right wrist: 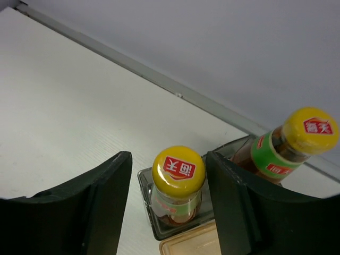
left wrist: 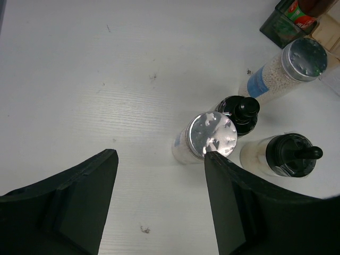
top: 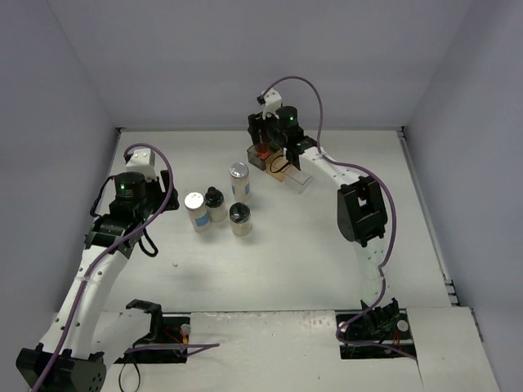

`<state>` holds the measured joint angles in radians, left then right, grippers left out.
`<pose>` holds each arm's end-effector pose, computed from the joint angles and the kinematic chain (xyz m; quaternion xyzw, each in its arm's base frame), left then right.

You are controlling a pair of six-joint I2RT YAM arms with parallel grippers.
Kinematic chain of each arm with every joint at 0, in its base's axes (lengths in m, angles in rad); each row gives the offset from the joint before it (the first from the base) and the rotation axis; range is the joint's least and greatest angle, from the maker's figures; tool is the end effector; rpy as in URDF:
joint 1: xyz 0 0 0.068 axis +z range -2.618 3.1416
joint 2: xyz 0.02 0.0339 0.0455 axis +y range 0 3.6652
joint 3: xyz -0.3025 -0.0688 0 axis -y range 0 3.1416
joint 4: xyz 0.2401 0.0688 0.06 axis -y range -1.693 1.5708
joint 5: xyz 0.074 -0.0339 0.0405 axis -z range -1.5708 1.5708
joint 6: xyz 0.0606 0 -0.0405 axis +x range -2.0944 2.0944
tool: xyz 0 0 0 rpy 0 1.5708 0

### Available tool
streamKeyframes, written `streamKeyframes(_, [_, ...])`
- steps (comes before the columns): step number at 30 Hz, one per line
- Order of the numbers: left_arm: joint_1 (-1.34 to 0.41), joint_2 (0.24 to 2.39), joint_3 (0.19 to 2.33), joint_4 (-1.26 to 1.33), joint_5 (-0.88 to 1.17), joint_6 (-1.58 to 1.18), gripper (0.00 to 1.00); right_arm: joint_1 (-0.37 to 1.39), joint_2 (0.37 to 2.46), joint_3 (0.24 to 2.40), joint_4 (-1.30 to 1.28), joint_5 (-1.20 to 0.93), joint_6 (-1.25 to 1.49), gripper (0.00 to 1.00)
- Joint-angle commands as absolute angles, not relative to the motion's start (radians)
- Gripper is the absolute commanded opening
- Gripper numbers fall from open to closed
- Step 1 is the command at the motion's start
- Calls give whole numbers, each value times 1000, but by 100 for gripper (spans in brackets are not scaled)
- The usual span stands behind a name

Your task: Organize the condiment bottles

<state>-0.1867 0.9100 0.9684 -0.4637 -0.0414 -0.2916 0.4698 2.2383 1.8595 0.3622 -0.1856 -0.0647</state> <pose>0.1913 -0.0336 0.3732 -0.0551 0.8330 -0.1135 0.5386 0.5175 0.2753 0.3158 -0.2501 0.6675 0.2052 0.6706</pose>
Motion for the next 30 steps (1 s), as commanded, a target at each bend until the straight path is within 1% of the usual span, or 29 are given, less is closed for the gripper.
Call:
streamKeyframes(1, [-178,911,982,-390,-32,-298,66,462,2189,1928,485,-204,-64,64])
streamKeyframes(4, [-179,911,980,-391,-32,-298,66,462,2180,1930,474,-202,-71,71])
streamKeyframes(7, [-178,913,982,-390,-32,-298,66,462,2149,1918,462,-209,-77,81])
streamKeyframes(9, [-178,911,982,-390,-32,-298,66,463,2123,1902,462,-216,-77,85])
streamKeyframes(10, [-178,911,982,-390,-31,-298,66,463,2091,1893,460,-224,-75,89])
streamKeyframes(11, [-178,911,982,-391,-32,-298,66,465,2076,1870,459,-238,-77,96])
streamKeyframes(12, [-178,910,982,-390,-31,-298,66,466,2057,1858,454,-244,-77,100])
streamKeyframes(22, [-178,908,982,-391,-29,-298,66,529,1819,1626,422,-321,-61,100])
streamKeyframes(26, [-178,908,982,-391,-29,-298,66,574,1789,1548,408,-333,-63,100])
streamKeyframes(30, [-178,908,979,-390,-28,-298,66,612,1807,1502,405,-302,-63,100])
